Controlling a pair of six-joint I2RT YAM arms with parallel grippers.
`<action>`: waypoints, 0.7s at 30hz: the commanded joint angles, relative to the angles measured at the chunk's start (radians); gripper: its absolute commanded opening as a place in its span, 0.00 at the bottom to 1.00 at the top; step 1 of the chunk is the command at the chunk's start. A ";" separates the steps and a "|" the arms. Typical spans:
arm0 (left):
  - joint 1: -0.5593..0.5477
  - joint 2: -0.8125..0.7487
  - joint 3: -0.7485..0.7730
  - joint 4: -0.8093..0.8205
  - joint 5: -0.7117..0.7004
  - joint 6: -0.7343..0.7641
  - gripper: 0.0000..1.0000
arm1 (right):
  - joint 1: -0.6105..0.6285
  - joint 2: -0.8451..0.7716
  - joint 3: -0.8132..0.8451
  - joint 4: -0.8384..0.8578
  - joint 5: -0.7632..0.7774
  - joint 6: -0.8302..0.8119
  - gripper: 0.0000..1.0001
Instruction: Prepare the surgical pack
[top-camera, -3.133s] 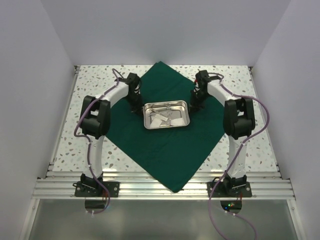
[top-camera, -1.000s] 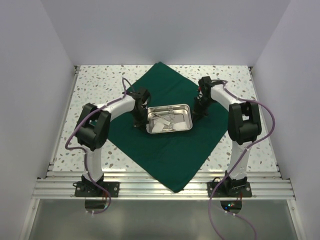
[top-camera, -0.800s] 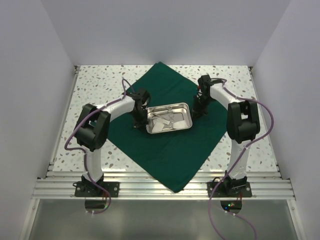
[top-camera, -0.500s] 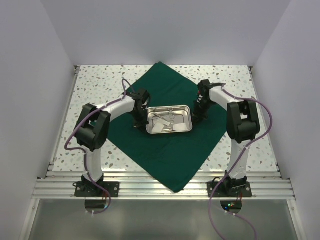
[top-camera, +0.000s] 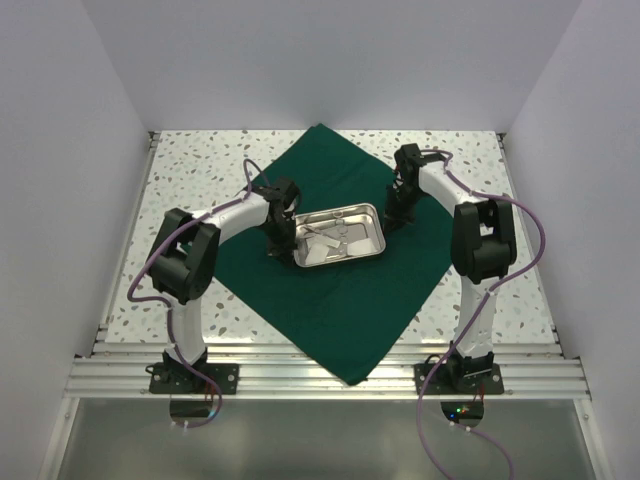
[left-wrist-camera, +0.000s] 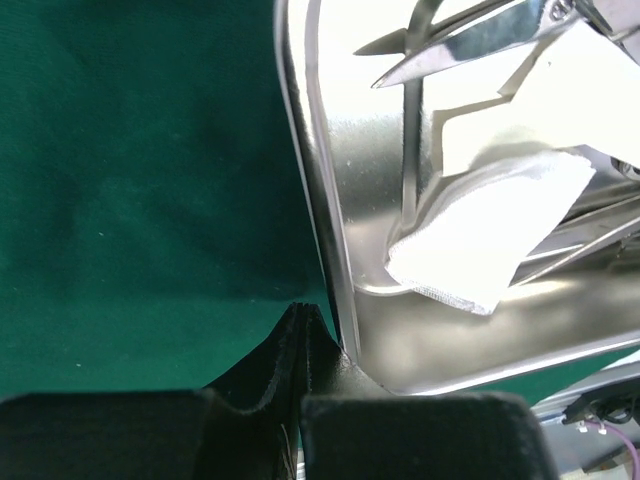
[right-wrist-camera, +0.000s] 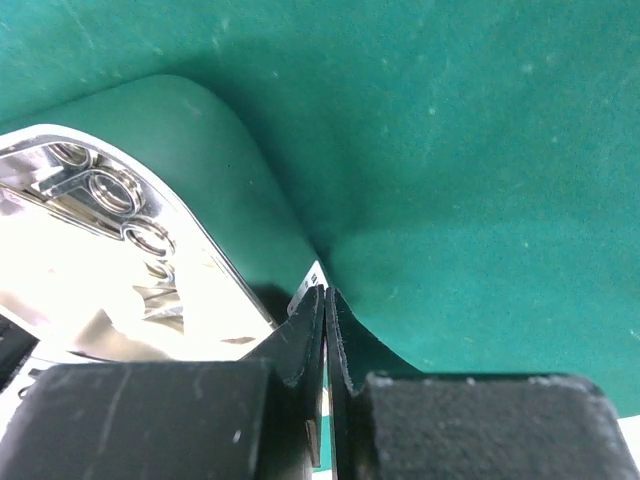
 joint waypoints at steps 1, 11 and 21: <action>-0.030 -0.062 -0.004 0.091 0.079 0.007 0.00 | 0.027 0.006 0.043 -0.042 -0.067 -0.003 0.03; -0.021 -0.081 -0.018 0.088 0.074 0.003 0.08 | -0.004 -0.085 -0.069 -0.040 -0.019 -0.010 0.21; -0.021 -0.077 -0.032 0.102 0.093 0.004 0.07 | -0.016 -0.077 -0.089 -0.007 -0.074 0.008 0.23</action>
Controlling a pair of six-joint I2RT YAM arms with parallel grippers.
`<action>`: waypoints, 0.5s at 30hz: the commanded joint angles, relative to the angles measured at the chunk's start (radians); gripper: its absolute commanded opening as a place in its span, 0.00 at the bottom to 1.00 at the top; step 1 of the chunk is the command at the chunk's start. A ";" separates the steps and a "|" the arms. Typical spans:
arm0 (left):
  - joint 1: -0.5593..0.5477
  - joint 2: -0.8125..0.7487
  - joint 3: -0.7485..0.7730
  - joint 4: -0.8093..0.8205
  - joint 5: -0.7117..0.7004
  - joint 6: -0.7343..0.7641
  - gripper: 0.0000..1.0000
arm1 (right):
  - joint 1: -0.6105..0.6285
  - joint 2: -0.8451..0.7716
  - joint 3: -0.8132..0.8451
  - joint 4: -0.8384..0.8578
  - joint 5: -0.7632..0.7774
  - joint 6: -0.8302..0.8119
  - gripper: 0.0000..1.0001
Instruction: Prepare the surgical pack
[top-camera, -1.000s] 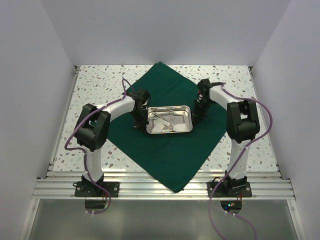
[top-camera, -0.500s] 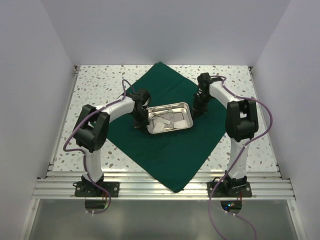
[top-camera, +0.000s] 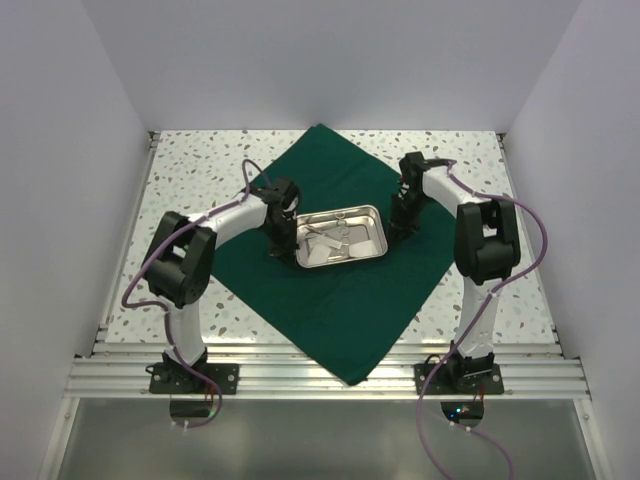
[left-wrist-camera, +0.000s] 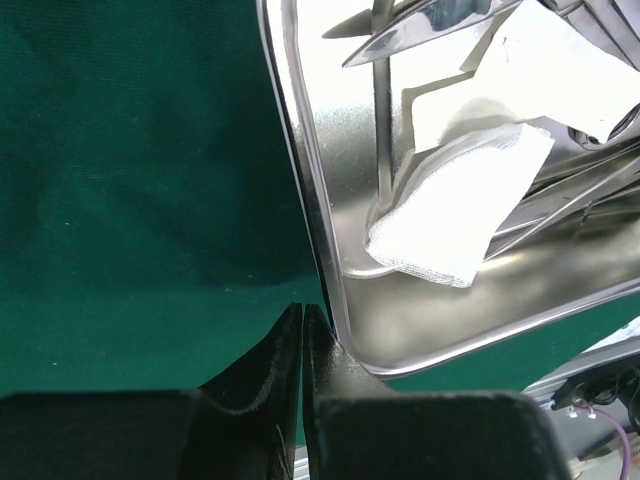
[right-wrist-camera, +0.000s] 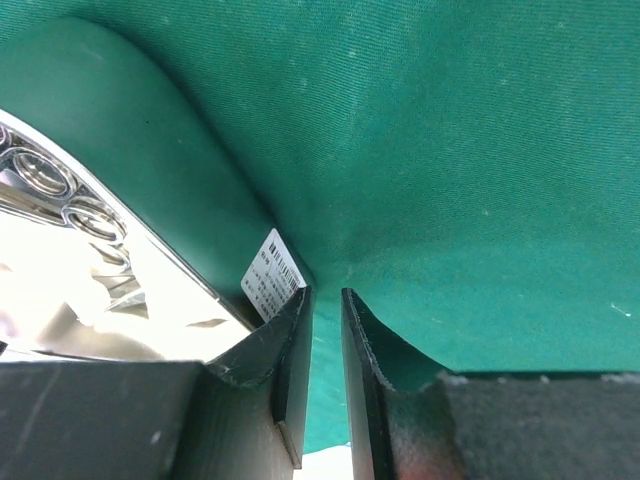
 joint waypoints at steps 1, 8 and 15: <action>-0.014 -0.033 0.000 0.069 0.056 0.004 0.07 | 0.011 -0.067 -0.029 0.022 -0.087 0.021 0.22; -0.014 -0.044 -0.017 0.079 0.084 -0.004 0.03 | 0.040 -0.102 -0.082 0.036 -0.112 0.053 0.17; -0.016 -0.054 -0.029 0.077 0.087 0.002 0.01 | 0.049 -0.120 -0.112 0.044 -0.106 0.062 0.16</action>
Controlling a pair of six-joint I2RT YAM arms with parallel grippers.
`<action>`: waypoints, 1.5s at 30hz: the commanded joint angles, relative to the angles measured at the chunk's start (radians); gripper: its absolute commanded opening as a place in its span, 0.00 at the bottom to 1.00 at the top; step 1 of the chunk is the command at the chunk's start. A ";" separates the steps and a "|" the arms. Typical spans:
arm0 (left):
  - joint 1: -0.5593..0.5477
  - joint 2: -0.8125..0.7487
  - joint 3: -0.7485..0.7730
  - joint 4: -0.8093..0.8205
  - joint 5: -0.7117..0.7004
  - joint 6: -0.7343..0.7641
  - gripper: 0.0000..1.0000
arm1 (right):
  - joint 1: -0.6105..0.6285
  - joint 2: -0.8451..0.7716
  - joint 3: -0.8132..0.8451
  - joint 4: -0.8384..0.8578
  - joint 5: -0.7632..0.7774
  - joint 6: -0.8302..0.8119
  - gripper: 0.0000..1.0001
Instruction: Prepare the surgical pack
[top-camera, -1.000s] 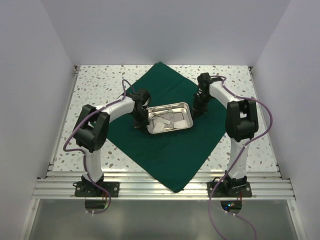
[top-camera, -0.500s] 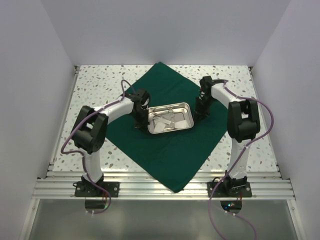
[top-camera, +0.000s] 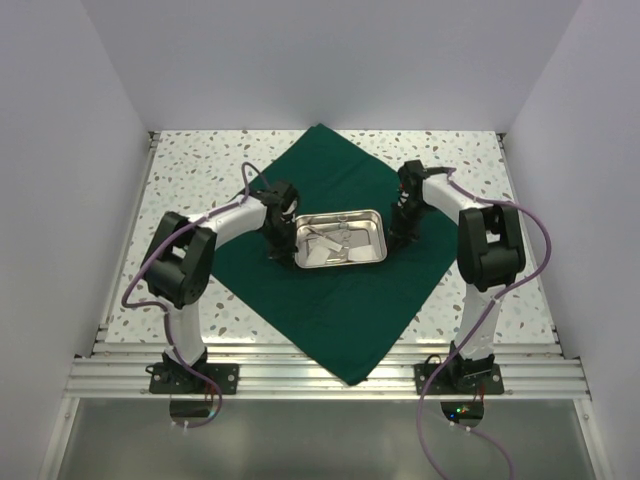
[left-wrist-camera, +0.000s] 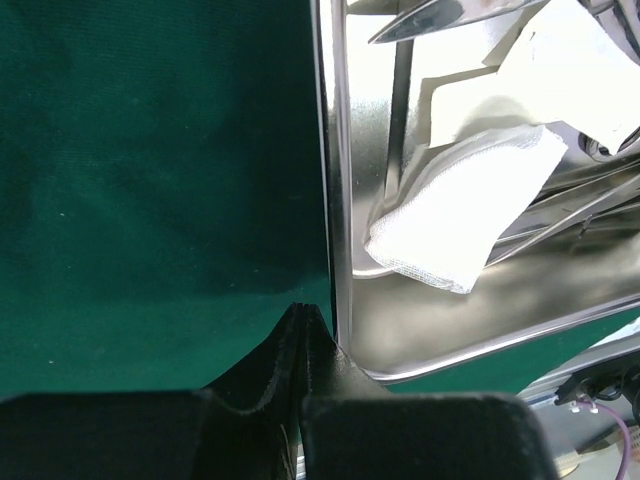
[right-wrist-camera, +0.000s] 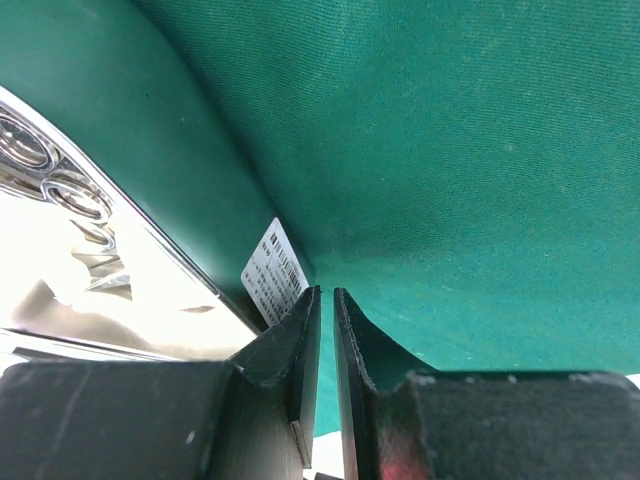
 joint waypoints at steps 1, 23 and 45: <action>-0.017 -0.050 -0.004 0.068 0.076 0.002 0.01 | 0.032 -0.047 0.023 0.009 -0.078 0.031 0.16; 0.006 -0.084 -0.020 0.022 0.005 0.013 0.37 | 0.029 -0.061 0.023 -0.036 -0.016 0.015 0.29; 0.060 -0.543 -0.103 -0.101 -0.108 -0.042 0.60 | 0.201 -0.653 -0.367 -0.249 -0.099 0.089 0.99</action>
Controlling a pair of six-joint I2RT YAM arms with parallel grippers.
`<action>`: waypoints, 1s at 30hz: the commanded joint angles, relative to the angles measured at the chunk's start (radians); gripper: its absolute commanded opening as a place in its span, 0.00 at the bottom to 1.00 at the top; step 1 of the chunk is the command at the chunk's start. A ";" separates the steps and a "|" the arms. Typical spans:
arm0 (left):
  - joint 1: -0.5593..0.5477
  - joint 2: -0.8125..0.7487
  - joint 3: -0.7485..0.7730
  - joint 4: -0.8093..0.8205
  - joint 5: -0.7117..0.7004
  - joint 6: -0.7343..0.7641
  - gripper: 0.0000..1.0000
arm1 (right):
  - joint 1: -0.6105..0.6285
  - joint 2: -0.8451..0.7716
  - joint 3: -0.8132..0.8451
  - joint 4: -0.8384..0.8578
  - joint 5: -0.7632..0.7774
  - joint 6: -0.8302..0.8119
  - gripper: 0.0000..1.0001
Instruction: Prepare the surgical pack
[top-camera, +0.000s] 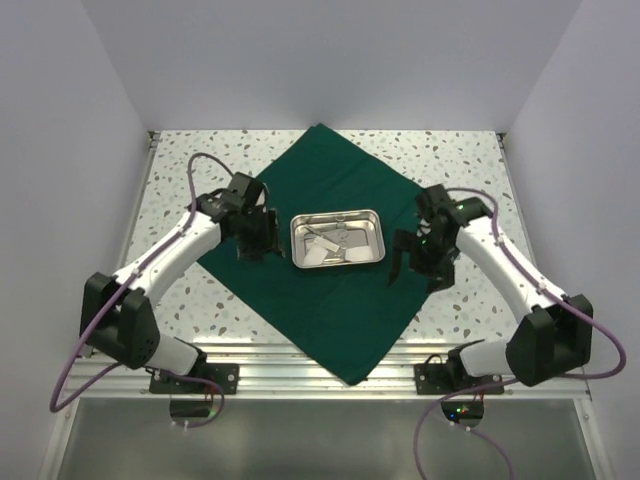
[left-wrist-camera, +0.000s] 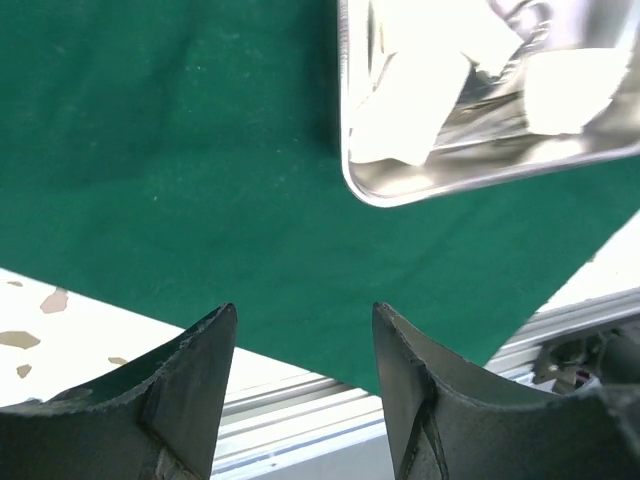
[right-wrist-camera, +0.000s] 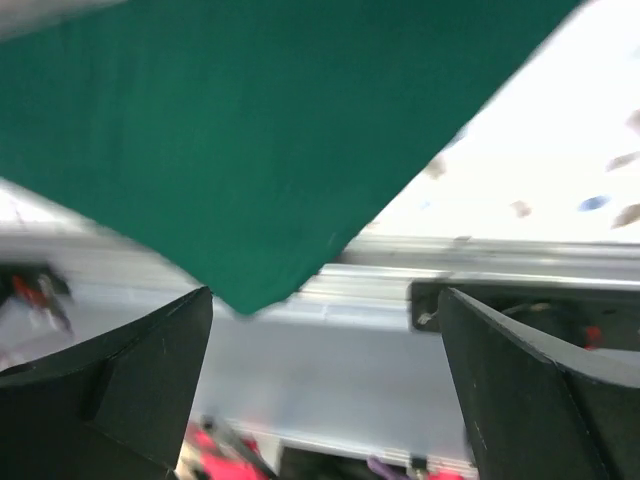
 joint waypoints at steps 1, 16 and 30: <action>0.003 -0.136 0.048 -0.025 -0.038 -0.023 0.60 | 0.207 -0.076 -0.150 0.094 -0.222 0.094 0.99; 0.003 -0.397 0.048 -0.116 0.049 0.044 0.61 | 0.629 -0.444 -0.647 0.553 -0.144 0.835 0.76; 0.003 -0.409 0.063 -0.133 0.069 0.018 0.59 | 0.692 -0.427 -0.870 0.790 -0.110 0.982 0.54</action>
